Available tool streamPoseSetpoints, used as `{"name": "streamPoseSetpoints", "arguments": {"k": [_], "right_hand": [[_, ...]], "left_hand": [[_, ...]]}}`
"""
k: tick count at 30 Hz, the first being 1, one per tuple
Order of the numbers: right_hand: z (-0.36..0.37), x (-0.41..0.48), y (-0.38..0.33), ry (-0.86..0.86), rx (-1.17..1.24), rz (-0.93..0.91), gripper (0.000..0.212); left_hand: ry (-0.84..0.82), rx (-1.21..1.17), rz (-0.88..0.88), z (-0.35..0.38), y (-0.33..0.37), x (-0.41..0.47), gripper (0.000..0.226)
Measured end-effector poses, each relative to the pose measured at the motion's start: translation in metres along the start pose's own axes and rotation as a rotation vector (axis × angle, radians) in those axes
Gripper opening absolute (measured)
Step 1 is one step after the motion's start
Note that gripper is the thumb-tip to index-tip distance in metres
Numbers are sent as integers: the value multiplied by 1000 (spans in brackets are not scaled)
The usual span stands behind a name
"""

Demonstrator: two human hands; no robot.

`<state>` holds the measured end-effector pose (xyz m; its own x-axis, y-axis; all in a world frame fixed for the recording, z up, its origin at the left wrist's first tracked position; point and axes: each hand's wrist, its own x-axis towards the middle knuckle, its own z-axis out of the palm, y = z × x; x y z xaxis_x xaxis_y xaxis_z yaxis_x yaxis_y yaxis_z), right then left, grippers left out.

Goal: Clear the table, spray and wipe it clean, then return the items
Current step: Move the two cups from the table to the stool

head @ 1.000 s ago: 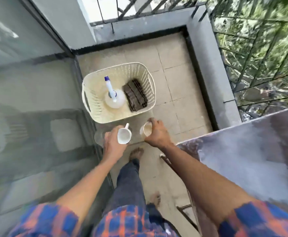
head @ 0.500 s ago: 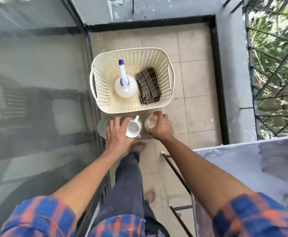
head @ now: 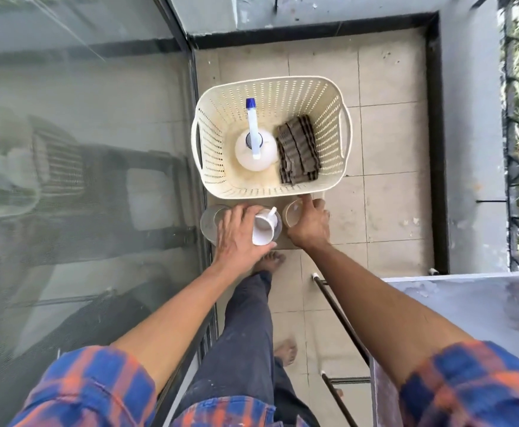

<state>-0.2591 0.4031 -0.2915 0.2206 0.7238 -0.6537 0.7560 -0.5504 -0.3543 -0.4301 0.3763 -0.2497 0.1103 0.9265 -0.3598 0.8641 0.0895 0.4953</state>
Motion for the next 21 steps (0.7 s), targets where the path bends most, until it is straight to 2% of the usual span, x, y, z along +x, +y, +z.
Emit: {"name": "streamPoseSetpoints", "arguments": {"k": [11,16,21], "right_hand": [[-24,-23,-2,-39,187,92,93],[-44,-50,4,-30,198,94,77],[-60,-83,4,41,241,62,44]], "left_hand": [[-31,24,49,-17,1,-15,78],[108,-23,48,-32,7,-32,66],[192,-149,36,-55,15,-49,42]]}}
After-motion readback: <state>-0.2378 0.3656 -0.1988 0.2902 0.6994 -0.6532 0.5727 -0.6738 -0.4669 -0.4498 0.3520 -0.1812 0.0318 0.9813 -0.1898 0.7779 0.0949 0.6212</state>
